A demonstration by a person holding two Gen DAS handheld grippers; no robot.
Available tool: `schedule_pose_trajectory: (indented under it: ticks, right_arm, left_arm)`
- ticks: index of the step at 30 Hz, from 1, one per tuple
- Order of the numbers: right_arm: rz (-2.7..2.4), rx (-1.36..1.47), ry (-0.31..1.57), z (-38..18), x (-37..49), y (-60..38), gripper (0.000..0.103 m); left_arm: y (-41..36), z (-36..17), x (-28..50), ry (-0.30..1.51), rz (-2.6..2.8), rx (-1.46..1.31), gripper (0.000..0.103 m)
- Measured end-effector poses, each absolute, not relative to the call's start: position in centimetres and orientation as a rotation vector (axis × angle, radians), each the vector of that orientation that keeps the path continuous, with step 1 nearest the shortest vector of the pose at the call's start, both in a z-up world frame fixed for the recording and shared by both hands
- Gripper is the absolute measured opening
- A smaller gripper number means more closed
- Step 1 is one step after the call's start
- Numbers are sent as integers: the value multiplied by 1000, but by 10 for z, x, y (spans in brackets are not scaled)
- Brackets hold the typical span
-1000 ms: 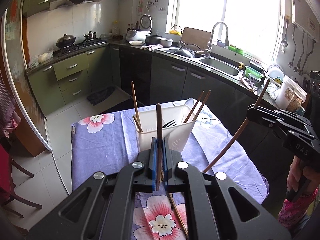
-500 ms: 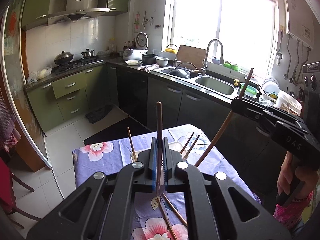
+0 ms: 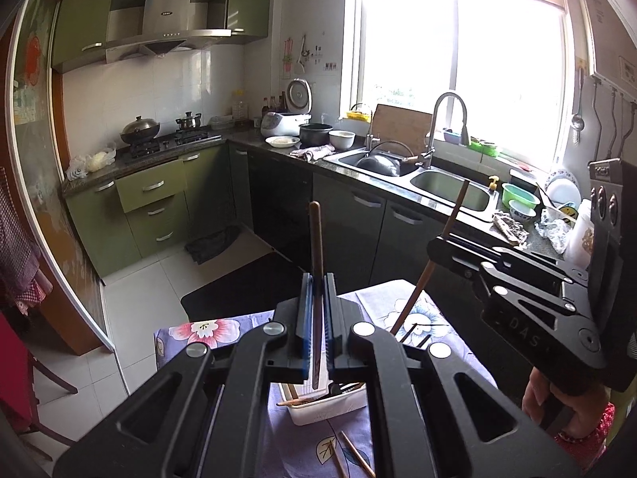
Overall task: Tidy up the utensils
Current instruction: 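Lift both chopsticks over the white holder and open both grippers, then lower both grippers toward the last chopsticks and close the left gripper on one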
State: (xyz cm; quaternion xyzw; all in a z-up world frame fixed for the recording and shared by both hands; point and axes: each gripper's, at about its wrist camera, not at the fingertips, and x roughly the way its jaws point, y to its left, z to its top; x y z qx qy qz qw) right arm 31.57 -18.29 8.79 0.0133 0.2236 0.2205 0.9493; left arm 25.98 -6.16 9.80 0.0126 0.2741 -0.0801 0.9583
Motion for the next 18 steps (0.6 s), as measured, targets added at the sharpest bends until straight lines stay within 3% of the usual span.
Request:
schedule_pose_trajectory:
  ticks: [8,13,16,18]
  right_arm:
    - [454,31,539,49,338,-185,8]
    - [464,41,528,47,329,-189,9]
    - [481,51,489,57,312,-195,13]
    - [492,51,455,65,294,-200,16]
  left_arm:
    - [-55,49,291,679,-136,36,5]
    - [-54,47,284,677,-134,40,7]
    - [-55,56,270,657,-136,40,17]
    - [-57,63,257,633,-132,50,37]
